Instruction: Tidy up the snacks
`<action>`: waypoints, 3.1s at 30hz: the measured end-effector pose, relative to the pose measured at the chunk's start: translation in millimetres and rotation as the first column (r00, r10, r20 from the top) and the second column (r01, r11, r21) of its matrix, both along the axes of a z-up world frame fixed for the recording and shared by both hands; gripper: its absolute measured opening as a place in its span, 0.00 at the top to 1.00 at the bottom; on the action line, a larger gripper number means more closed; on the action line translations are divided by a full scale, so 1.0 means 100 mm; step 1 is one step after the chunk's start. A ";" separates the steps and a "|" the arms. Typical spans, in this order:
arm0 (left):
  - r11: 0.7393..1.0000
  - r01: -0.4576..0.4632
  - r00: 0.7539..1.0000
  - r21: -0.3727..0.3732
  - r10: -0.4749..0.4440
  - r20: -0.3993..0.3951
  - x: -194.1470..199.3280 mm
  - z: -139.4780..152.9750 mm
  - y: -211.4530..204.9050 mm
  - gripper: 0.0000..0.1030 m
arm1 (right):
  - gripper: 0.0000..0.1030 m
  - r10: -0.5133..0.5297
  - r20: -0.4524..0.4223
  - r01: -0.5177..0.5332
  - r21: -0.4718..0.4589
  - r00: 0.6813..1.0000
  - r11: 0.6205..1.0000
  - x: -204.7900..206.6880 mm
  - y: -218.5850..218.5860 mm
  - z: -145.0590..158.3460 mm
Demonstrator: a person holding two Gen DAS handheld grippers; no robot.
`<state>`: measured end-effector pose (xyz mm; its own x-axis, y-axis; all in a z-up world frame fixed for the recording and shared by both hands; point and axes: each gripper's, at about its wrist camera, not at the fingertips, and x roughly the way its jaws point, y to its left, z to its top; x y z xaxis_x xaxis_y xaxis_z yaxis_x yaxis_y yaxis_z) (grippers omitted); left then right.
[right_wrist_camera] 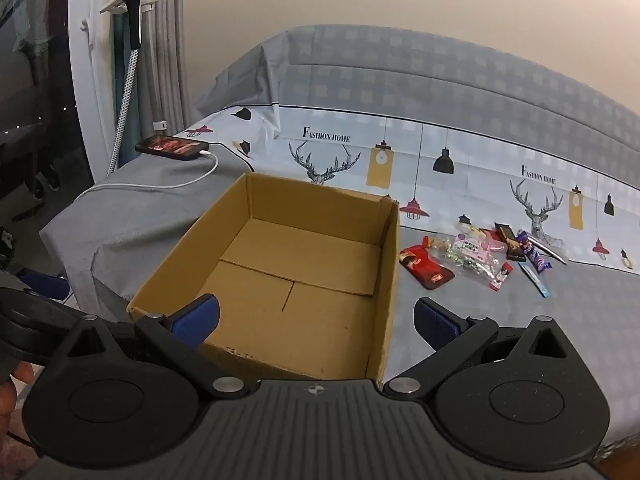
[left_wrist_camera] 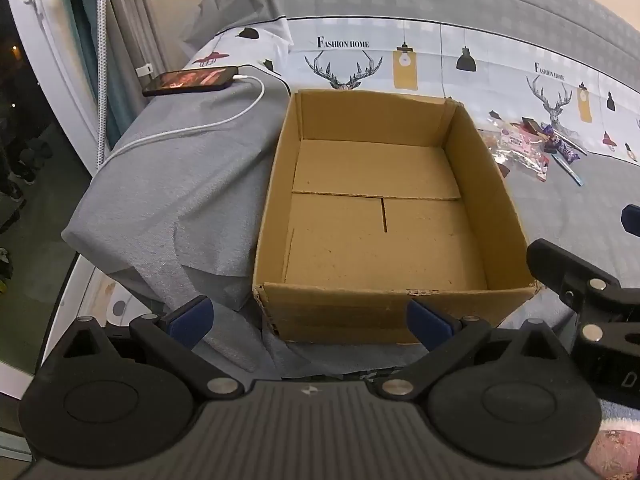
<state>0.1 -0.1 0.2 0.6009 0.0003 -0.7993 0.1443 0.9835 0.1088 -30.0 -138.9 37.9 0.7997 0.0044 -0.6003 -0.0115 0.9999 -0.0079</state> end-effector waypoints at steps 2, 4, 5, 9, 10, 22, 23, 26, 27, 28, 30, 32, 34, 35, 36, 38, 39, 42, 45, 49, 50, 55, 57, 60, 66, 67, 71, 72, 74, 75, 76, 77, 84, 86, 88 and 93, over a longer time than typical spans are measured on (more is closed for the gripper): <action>1.000 0.000 1.000 0.002 0.000 -0.006 0.01 0.01 0.01 0.00 | 0.00 -0.002 0.000 0.002 0.000 1.000 1.000 -0.01 0.01 -0.04; 1.000 0.000 1.000 0.003 0.000 -0.008 0.01 0.02 0.00 0.00 | 0.00 0.003 -0.002 -0.003 0.011 1.000 1.000 -0.01 -0.02 0.01; 1.000 -0.001 1.000 0.004 0.001 -0.010 0.01 0.02 0.00 0.00 | 0.00 0.003 -0.001 -0.003 0.009 1.000 1.000 0.00 -0.02 0.01; 1.000 -0.001 1.000 0.007 0.001 -0.015 0.03 0.04 0.01 0.00 | 0.00 0.001 -0.011 -0.001 0.016 1.000 1.000 0.00 -0.02 0.05; 1.000 -0.001 1.000 0.006 0.002 -0.016 0.03 0.05 0.01 0.00 | 0.00 -0.002 -0.012 0.003 0.016 1.000 1.000 0.03 0.00 0.03; 1.000 -0.004 1.000 -0.003 0.004 0.006 0.02 -0.05 0.00 0.00 | 0.00 0.008 -0.006 -0.007 0.017 1.000 1.000 0.04 -0.05 -0.05; 1.000 -0.004 1.000 -0.003 0.004 0.004 0.02 -0.05 0.00 0.00 | 0.00 0.008 -0.008 -0.008 0.018 1.000 1.000 0.04 -0.05 -0.05; 1.000 -0.002 1.000 -0.001 0.002 -0.004 0.03 -0.07 0.00 0.00 | 0.00 0.010 0.001 -0.010 0.017 1.000 1.000 0.03 -0.05 -0.07; 1.000 -0.002 1.000 -0.003 0.002 -0.004 0.03 -0.07 0.00 0.00 | 0.00 0.011 -0.004 -0.011 0.021 1.000 1.000 0.03 -0.06 -0.07; 1.000 -0.002 1.000 -0.003 0.002 -0.005 0.03 -0.07 0.00 0.00 | 0.00 0.011 -0.008 -0.011 0.023 1.000 1.000 0.03 -0.06 -0.08; 1.000 -0.001 1.000 0.003 0.001 -0.015 0.03 -0.09 0.00 0.00 | 0.00 0.010 -0.014 -0.009 0.026 1.000 1.000 0.03 -0.05 -0.08; 1.000 0.000 1.000 0.006 0.000 -0.025 0.04 -0.11 0.01 0.00 | 0.00 0.009 -0.013 -0.009 0.026 1.000 1.000 0.02 -0.05 -0.10; 1.000 0.000 1.000 0.005 0.001 -0.030 0.04 -0.12 0.01 0.00 | 0.00 0.008 -0.020 -0.008 0.018 1.000 1.000 0.04 -0.04 -0.10; 1.000 -0.001 0.999 0.005 0.001 -0.033 0.04 -0.12 0.02 0.00 | 0.00 0.009 -0.023 -0.008 0.019 1.000 1.000 0.04 -0.04 -0.10; 1.000 -0.001 0.999 0.006 0.001 -0.039 0.04 -0.12 0.02 0.00 | 0.00 0.009 -0.037 -0.008 0.019 0.999 1.000 0.06 -0.05 -0.09; 1.000 -0.001 0.999 0.008 0.001 -0.043 0.04 -0.12 0.02 0.00 | 0.00 0.012 -0.034 -0.012 0.017 0.999 1.000 0.06 -0.04 -0.10; 1.000 -0.001 0.999 0.008 0.001 -0.044 0.05 -0.12 0.03 0.00 | 0.00 0.013 -0.039 -0.013 0.018 0.999 1.000 0.06 -0.04 -0.10; 1.000 -0.001 0.998 0.013 0.002 -0.060 0.05 -0.12 0.03 0.00 | 0.00 0.016 -0.049 -0.015 0.017 0.999 1.000 0.06 -0.05 -0.10; 1.000 -0.002 0.998 0.020 0.003 -0.066 0.06 -0.12 0.04 0.00 | 0.00 0.018 -0.051 -0.018 0.009 0.999 1.000 0.06 -0.05 -0.10; 1.000 -0.003 0.999 0.012 0.004 -0.050 0.04 -0.11 0.03 0.00 | 0.00 0.018 -0.027 -0.018 0.012 0.999 1.000 0.06 -0.05 -0.09; 1.000 -0.002 0.999 0.013 0.003 -0.047 0.04 -0.10 0.03 0.00 | 0.00 0.019 -0.021 -0.019 0.019 1.000 1.000 0.05 -0.05 -0.09; 1.000 0.006 0.999 0.017 -0.005 -0.039 -0.01 -0.04 0.00 0.00 | 0.00 0.014 -0.033 -0.013 0.030 0.999 0.999 0.00 -0.06 -0.05; 1.000 0.013 0.999 0.021 -0.012 -0.031 -0.05 0.00 -0.02 0.00 | 0.00 0.012 -0.025 -0.011 0.031 1.000 0.999 -0.03 -0.06 -0.02; 0.999 0.029 1.000 0.013 -0.029 -0.009 -0.11 0.07 -0.05 0.00 | 0.00 0.002 0.004 -0.002 0.025 1.000 1.000 -0.10 -0.07 0.03; 0.999 0.047 0.998 0.006 -0.048 0.047 -0.23 0.23 -0.11 0.00 | 0.00 -0.025 0.041 0.024 0.025 0.999 0.999 -0.22 -0.14 0.16; 0.999 0.045 0.997 0.015 -0.046 0.054 -0.24 0.25 -0.12 0.00 | 0.00 -0.023 0.046 0.022 0.018 0.999 1.000 -0.24 -0.14 0.18; 0.999 0.038 0.997 0.029 -0.040 0.066 -0.22 0.31 -0.20 0.00 | 0.00 0.000 0.063 0.000 0.006 0.998 1.000 -0.27 -0.19 0.24; 0.999 0.043 0.997 0.031 -0.045 0.063 -0.21 0.31 -0.24 0.00 | 0.00 0.001 0.067 -0.002 0.014 0.998 1.000 -0.27 -0.21 0.25; 0.997 0.057 0.997 0.053 -0.060 0.055 -0.19 0.30 -0.31 0.00 | 0.00 -0.010 0.066 0.008 0.033 0.998 0.999 -0.25 -0.29 0.24; 0.996 0.066 0.997 0.061 -0.069 0.047 -0.17 0.28 -0.34 0.00 | 0.00 -0.017 0.068 0.014 0.050 0.998 0.999 -0.25 -0.33 0.23; 0.995 0.078 0.996 0.069 -0.081 0.038 -0.15 0.27 -0.39 0.00 | 0.00 -0.026 0.061 0.022 0.065 0.998 0.998 -0.24 -0.37 0.21; 0.993 0.090 0.995 0.075 -0.093 0.030 -0.13 0.25 -0.45 0.00 | 0.00 -0.034 0.054 0.029 0.083 0.998 0.996 -0.23 -0.42 0.19; 0.981 0.178 0.984 0.078 -0.177 -0.014 0.09 0.14 -0.90 0.00 | 0.00 -0.099 0.013 0.096 0.157 0.995 0.983 -0.06 -0.85 0.03; 0.975 0.207 0.978 0.080 -0.205 -0.033 0.18 0.12 -1.06 0.00 | 0.00 -0.136 0.009 0.133 0.169 0.991 0.977 -0.02 -1.04 0.01; 0.972 0.224 0.974 0.072 -0.222 -0.043 0.30 0.12 -1.24 0.00 | 0.00 -0.174 0.012 0.170 0.167 0.985 0.971 0.01 -1.21 -0.01; 0.952 0.303 0.952 0.040 -0.301 -0.063 0.66 0.10 -1.79 0.00 | 0.00 -0.293 0.007 0.289 0.144 0.956 0.946 0.06 -1.79 -0.09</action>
<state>65.9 -178.6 10.4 0.5340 -0.1347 -0.8347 0.4408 0.8868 0.1388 -23.9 -317.9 29.2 0.7949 -0.1488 -0.5882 0.2788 0.9506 0.1364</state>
